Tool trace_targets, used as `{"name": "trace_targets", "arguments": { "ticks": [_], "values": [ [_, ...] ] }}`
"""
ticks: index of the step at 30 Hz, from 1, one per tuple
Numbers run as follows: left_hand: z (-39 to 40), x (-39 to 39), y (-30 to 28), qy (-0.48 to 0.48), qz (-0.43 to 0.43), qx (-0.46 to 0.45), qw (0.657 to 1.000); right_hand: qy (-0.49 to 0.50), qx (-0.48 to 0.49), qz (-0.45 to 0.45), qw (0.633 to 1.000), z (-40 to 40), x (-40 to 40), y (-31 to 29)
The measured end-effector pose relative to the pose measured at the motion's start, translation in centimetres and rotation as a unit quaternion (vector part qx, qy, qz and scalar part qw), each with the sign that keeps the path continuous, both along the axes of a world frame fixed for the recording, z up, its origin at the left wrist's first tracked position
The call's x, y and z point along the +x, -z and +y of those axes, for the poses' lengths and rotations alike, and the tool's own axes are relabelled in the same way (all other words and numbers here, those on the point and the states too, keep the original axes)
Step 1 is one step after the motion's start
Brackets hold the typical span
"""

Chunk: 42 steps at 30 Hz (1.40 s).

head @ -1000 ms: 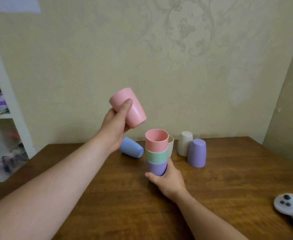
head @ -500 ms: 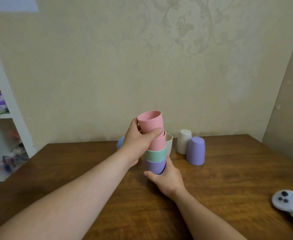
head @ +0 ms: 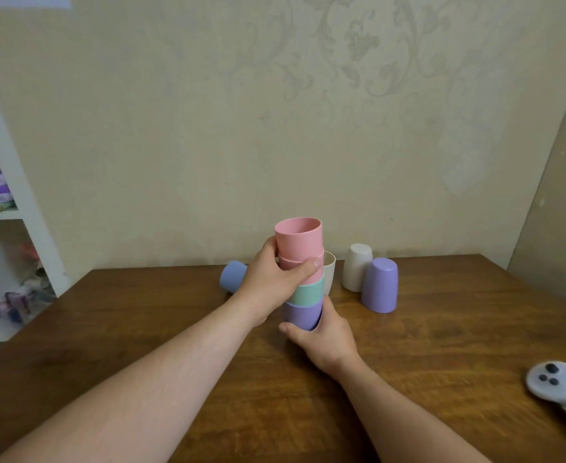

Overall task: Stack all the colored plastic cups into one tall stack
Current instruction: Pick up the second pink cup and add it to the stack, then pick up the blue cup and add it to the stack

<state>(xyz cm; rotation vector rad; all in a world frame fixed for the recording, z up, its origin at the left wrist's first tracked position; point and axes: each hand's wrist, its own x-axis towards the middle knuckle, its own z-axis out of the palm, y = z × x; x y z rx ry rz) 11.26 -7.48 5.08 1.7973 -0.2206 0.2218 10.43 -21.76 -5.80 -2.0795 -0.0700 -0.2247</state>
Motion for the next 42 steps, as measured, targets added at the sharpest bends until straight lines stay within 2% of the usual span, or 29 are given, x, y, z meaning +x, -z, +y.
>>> {"name": "trace_targets", "arguments": {
  "ticks": [2,6,8,12,18,19,21,23,24,26,28,30,33,37,42],
  "values": [
    [0.7,0.0,1.0,0.016,0.008,0.014,1.000,-0.014,-0.021,0.007,1.000,0.1,0.0,0.0],
    [2.4,-0.4,5.0,0.026,0.046,0.072,0.996,-0.053,-0.141,0.010,0.989,0.6,0.1,0.0],
    [2.8,-0.6,6.9,0.021,0.059,0.069,0.996,-0.071,-0.171,0.019,0.983,0.7,0.2,0.0],
    [3.5,-0.4,8.7,0.019,0.066,0.047,0.997,-0.072,-0.201,0.018,0.977,0.7,0.4,0.3],
    [6.4,-0.8,9.4,0.064,0.072,0.120,0.988,-0.051,-0.196,0.000,0.979,0.7,0.4,0.3],
    [7.3,-0.7,9.2,0.045,0.055,0.132,0.989,-0.049,-0.193,-0.001,0.980,0.7,0.5,0.3],
    [9.2,0.4,8.6,-0.069,-0.024,0.203,0.976,-0.045,-0.192,0.004,0.980,0.8,0.6,0.2],
    [10.7,1.5,7.9,-0.205,-0.071,0.292,0.932,-0.040,-0.192,0.009,0.980,0.8,0.7,0.1],
    [11.1,2.0,7.4,-0.249,-0.048,0.298,0.920,-0.039,-0.191,0.010,0.981,0.9,0.7,0.1],
    [11.3,2.7,6.7,-0.280,0.061,0.251,0.925,-0.040,-0.190,0.014,0.981,0.9,0.7,0.0],
    [10.9,3.1,6.9,-0.262,0.153,0.188,0.934,-0.040,-0.190,0.015,0.981,0.9,0.6,0.0],
    [10.4,3.4,8.0,-0.249,0.184,0.159,0.938,-0.038,-0.190,0.013,0.981,1.0,0.5,0.0],
    [9.8,3.6,8.6,-0.278,0.175,0.104,0.939,-0.034,-0.190,0.011,0.981,1.0,0.5,0.0],
    [9.6,3.2,8.0,-0.276,0.146,0.173,0.934,-0.034,-0.188,0.015,0.981,0.9,0.5,-0.1],
    [10.0,2.8,6.7,-0.239,0.076,0.155,0.955,-0.039,-0.188,0.017,0.981,0.9,0.5,0.0]
  ]
}}
